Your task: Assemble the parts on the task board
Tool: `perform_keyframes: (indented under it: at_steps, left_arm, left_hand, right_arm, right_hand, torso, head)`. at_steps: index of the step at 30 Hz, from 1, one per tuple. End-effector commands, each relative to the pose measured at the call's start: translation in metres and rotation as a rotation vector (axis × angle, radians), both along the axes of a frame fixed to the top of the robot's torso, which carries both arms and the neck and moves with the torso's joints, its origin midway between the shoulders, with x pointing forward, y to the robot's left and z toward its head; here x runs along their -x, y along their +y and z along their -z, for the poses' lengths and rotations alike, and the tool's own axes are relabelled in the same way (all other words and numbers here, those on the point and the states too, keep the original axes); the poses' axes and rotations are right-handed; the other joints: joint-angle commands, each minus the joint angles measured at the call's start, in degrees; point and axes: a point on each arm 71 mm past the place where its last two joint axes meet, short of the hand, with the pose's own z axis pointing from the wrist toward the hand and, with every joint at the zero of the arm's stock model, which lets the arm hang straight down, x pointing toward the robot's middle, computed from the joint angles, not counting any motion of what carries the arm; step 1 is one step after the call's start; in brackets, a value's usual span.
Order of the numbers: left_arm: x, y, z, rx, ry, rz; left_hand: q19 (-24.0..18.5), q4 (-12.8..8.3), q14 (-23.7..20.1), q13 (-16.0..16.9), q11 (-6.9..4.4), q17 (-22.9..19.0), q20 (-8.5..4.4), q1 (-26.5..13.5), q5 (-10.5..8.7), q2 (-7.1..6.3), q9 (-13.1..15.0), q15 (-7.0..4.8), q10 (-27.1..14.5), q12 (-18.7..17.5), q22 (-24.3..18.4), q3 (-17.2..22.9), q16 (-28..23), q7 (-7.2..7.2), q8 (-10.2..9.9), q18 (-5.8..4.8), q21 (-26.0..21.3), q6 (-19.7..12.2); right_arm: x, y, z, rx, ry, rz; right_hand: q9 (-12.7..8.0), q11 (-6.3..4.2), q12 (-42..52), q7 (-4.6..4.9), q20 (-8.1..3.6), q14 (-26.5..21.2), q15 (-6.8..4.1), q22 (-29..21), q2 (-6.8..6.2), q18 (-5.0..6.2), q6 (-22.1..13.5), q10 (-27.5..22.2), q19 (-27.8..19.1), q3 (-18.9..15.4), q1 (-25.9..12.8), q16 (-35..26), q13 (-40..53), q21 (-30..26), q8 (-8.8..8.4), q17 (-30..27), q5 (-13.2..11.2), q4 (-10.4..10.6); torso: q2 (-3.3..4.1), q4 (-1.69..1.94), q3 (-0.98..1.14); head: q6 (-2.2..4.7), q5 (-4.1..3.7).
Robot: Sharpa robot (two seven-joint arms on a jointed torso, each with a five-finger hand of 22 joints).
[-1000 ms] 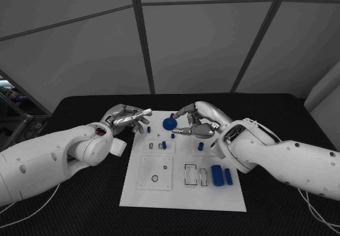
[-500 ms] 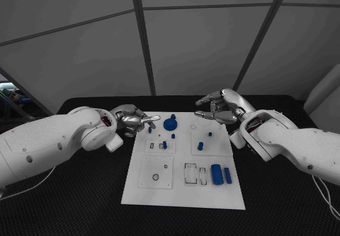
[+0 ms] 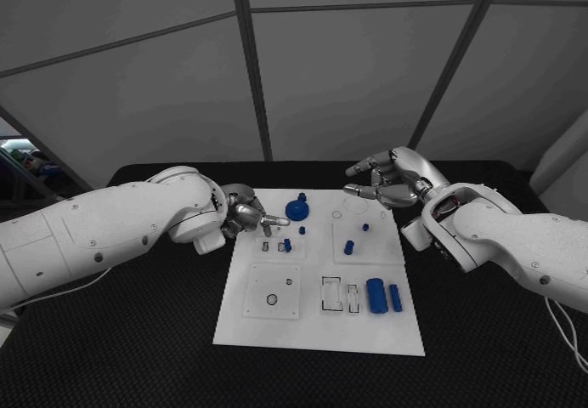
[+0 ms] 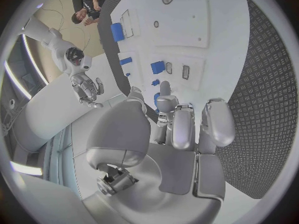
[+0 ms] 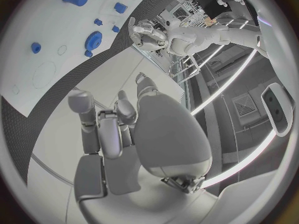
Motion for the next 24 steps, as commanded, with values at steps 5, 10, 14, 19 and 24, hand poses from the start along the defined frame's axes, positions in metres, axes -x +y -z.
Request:
perform_keyframes:
  at_steps: [5,10,14,19,24]
  left_arm:
    - [-0.005,-0.01,0.004,-0.111,0.025,0.023]
    - [-0.006,-0.023,0.005,-0.124,0.033,0.053]
    - [-0.007,-0.026,0.006,-0.133,0.035,0.066]
    - [-0.007,-0.031,0.007,-0.137,0.04,0.085]
    - [-0.007,-0.035,0.007,-0.139,0.044,0.097]
  left_hand:
    - [-1.16,-0.02,2.17,-1.89,0.14,0.05,-0.05,-0.88,-0.21,0.08,1.01,-0.4,-1.25,-1.56,-1.34,-0.2,0.17,0.04,0.83,1.46,-0.88,-0.79]
    - [-1.4,-0.1,2.16,-2.37,0.09,0.04,-0.05,-0.64,-0.15,0.21,2.0,-0.42,-1.56,-1.93,-1.61,0.05,0.14,-0.07,1.6,1.53,-1.09,-0.93]
    - [-1.54,-0.15,2.16,-2.66,0.04,0.04,-0.06,-0.33,-0.08,0.35,2.59,-0.45,-1.71,-2.13,-1.78,0.19,0.13,-0.12,2.04,1.57,-1.22,-1.09]
    - [-1.58,-0.24,2.16,-2.69,0.0,0.06,-0.08,0.3,0.13,0.61,3.33,-0.48,-1.71,-2.08,-1.78,0.41,0.12,-0.17,2.52,1.58,-1.27,-1.41]
    - [-1.61,-0.31,2.17,-2.77,-0.03,0.07,-0.1,0.99,0.19,0.81,3.99,-0.5,-1.7,-2.07,-1.78,0.6,0.11,-0.2,2.94,1.58,-1.32,-1.73]
  right_arm:
    - [-0.001,0.001,0.001,-0.001,0.03,0.001]
    - [-0.002,0.002,0.002,0.003,0.04,0.002]
    - [-0.002,0.004,0.002,0.016,0.032,-0.002]
    - [-0.003,0.006,0.003,0.029,0.024,-0.006]
    - [-0.003,0.007,0.003,0.033,0.024,-0.009]
  right_hand:
    - [0.02,-0.06,-0.88,-0.11,-0.28,2.19,-0.42,-0.82,0.33,0.73,0.38,-0.72,-0.46,-0.35,-0.54,-0.58,-0.77,-0.79,0.2,0.58,0.35,0.01]
    - [-0.01,-0.08,-1.15,-0.12,-0.3,2.11,-0.44,-1.39,0.34,0.82,0.34,-0.92,-0.72,-0.44,-0.69,-0.82,-1.08,-1.15,0.24,0.26,0.49,0.09]
    - [-0.03,-0.1,-1.36,-0.14,-0.33,2.06,-0.46,-1.64,0.39,0.86,0.3,-1.05,-0.81,-0.46,-0.72,-0.99,-1.31,-1.36,0.29,0.05,0.8,0.11]
    - [-0.04,-0.12,-1.57,-0.16,-0.35,2.01,-0.49,-1.97,0.4,0.91,0.29,-1.2,-0.95,-0.5,-0.75,-1.17,-1.55,-1.59,0.35,-0.17,1.02,0.14]
    - [-0.05,-0.15,-1.82,-0.18,-0.38,1.96,-0.51,-2.32,0.45,0.96,0.28,-1.36,-1.08,-0.51,-0.74,-1.37,-1.84,-1.85,0.42,-0.43,1.35,0.15]
  torso:
    - [0.09,0.03,-0.01]
    - [0.12,-0.01,-0.04]
    - [0.13,-0.1,0.05]
    - [0.14,0.03,0.02]
    - [0.14,-0.04,0.05]
  head:
    - [-0.56,0.21]
    - [-0.81,0.09]
    - [-0.91,0.09]
    - [-1.1,-0.14]
    - [-1.24,-0.08]
